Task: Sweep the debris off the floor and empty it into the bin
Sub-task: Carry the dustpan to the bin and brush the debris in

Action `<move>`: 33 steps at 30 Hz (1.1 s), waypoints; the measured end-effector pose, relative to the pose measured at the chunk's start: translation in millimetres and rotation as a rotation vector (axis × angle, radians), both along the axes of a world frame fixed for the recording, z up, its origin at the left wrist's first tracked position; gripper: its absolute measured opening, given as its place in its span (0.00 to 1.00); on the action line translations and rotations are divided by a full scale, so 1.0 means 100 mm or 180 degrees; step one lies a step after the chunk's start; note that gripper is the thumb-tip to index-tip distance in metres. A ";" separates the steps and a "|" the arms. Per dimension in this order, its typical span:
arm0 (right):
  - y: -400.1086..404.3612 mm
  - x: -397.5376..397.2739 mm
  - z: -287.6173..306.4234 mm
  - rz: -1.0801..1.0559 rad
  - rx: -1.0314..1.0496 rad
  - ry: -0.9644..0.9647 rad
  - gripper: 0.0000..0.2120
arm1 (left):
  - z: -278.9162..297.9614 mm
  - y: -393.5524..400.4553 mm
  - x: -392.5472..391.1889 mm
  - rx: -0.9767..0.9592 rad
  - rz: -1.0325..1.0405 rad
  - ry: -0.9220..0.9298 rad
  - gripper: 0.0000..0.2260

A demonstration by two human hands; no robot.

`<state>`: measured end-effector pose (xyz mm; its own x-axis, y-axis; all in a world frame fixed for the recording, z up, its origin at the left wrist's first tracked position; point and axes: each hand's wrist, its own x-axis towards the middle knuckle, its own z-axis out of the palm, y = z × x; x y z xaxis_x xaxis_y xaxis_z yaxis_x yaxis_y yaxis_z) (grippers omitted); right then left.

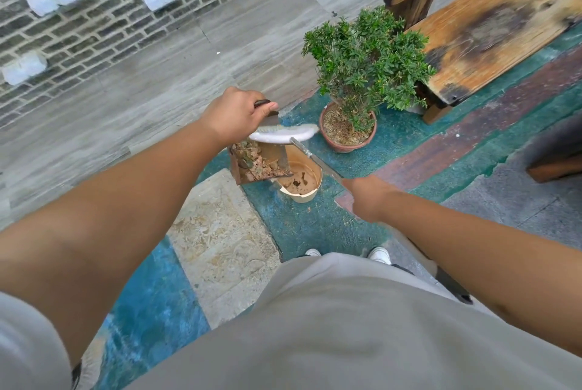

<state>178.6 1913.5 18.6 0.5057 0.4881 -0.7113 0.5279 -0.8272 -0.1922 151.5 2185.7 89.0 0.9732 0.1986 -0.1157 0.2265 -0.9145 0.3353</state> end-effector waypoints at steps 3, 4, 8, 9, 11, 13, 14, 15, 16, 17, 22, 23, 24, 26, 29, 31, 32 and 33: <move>0.29 -0.06 -0.03 0.0103 0.0017 -0.0100 0.23 | 0.03 -0.01 0.01 0.0012 -0.0057 0.0004 0.18; 0.35 -0.10 -0.04 0.0172 -0.0010 -0.0140 0.22 | 0.03 -0.02 0.01 0.0005 -0.0081 0.0017 0.18; 0.36 -0.17 -0.08 0.0407 -0.0194 -0.0279 0.23 | 0.01 -0.01 0.01 0.0006 -0.0207 0.0023 0.18; 0.34 -0.17 -0.09 0.0452 -0.0218 -0.0297 0.24 | 0.00 -0.01 0.00 0.0046 -0.0270 0.0025 0.18; 0.26 -0.18 -0.11 0.0528 -0.0268 -0.0341 0.26 | -0.01 -0.05 0.01 0.0164 -0.0410 0.0050 0.18; 0.18 -0.21 -0.13 0.0586 -0.0316 -0.0368 0.26 | -0.02 -0.08 0.01 0.0246 -0.0523 0.0053 0.18; 0.14 -0.22 -0.14 0.0610 -0.0340 -0.0381 0.25 | -0.04 -0.08 0.01 0.0269 -0.0569 0.0052 0.19; 0.11 -0.24 -0.16 0.0613 -0.0369 -0.0382 0.25 | -0.05 -0.08 0.01 0.0285 -0.0605 0.0056 0.19; 0.07 -0.25 -0.18 0.0596 -0.0395 -0.0367 0.24 | -0.05 -0.07 0.01 0.0296 -0.0616 0.0065 0.20; 0.03 -0.26 -0.19 0.0567 -0.0414 -0.0340 0.24 | -0.05 -0.05 0.01 0.0301 -0.0610 0.0081 0.20; -0.17 -0.32 -0.24 0.0496 -0.0482 -0.0299 0.23 | -0.06 0.01 0.00 0.0394 -0.0534 0.0132 0.20; -0.20 -0.33 -0.24 0.0493 -0.0506 -0.0303 0.23 | -0.07 0.02 0.00 0.0411 -0.0538 0.0126 0.20; -0.22 -0.34 -0.24 0.0486 -0.0530 -0.0300 0.24 | -0.08 0.02 -0.01 0.0429 -0.0552 0.0124 0.20; -0.26 -0.35 -0.27 0.0472 -0.0578 -0.0281 0.25 | -0.10 0.02 -0.03 0.0441 -0.0611 0.0121 0.20; -0.37 -0.36 -0.30 0.0477 -0.0641 -0.0247 0.26 | -0.14 0.01 -0.07 0.0361 -0.0773 0.0128 0.20; -0.45 -0.36 -0.31 0.0449 -0.0712 -0.0260 0.26 | -0.16 0.01 -0.10 0.0338 -0.0869 0.0115 0.19; -0.49 -0.37 -0.32 0.0429 -0.0756 -0.0255 0.27 | -0.16 0.01 -0.11 0.0341 -0.0882 0.0102 0.19; -0.52 -0.37 -0.33 0.0408 -0.0795 -0.0247 0.26 | -0.17 0.01 -0.11 0.0362 -0.0876 0.0095 0.19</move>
<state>141.2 1861.7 -14.3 0.5088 0.3661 -0.7791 0.6365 -0.7694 0.0541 140.3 2186.9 72.4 0.9888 -0.0589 -0.1372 -0.0269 -0.9742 0.2242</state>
